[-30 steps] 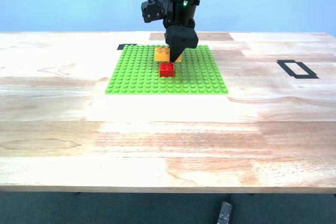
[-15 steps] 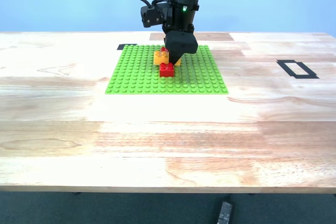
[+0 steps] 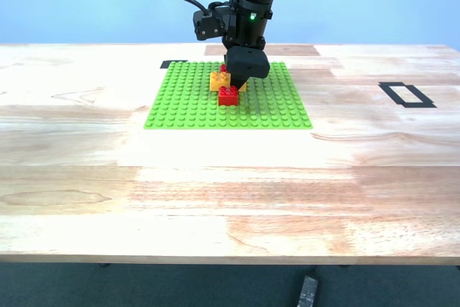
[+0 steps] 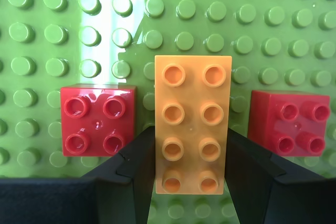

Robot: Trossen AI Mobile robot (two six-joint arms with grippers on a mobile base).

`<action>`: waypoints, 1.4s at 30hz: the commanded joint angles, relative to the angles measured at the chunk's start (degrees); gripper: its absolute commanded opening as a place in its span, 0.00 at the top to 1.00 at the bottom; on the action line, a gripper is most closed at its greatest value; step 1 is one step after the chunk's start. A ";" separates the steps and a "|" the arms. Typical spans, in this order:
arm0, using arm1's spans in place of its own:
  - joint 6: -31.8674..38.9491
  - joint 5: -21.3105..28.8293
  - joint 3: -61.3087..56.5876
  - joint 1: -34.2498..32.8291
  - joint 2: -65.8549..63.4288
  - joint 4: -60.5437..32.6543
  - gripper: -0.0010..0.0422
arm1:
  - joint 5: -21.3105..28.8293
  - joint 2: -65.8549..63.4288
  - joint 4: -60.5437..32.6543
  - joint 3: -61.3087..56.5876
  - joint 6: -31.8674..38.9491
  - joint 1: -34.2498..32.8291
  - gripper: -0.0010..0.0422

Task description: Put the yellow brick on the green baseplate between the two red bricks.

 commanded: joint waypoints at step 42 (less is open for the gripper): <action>0.04 0.02 0.02 0.00 0.00 0.57 0.98 | -0.13 -6.29 0.35 -0.33 3.30 0.00 0.51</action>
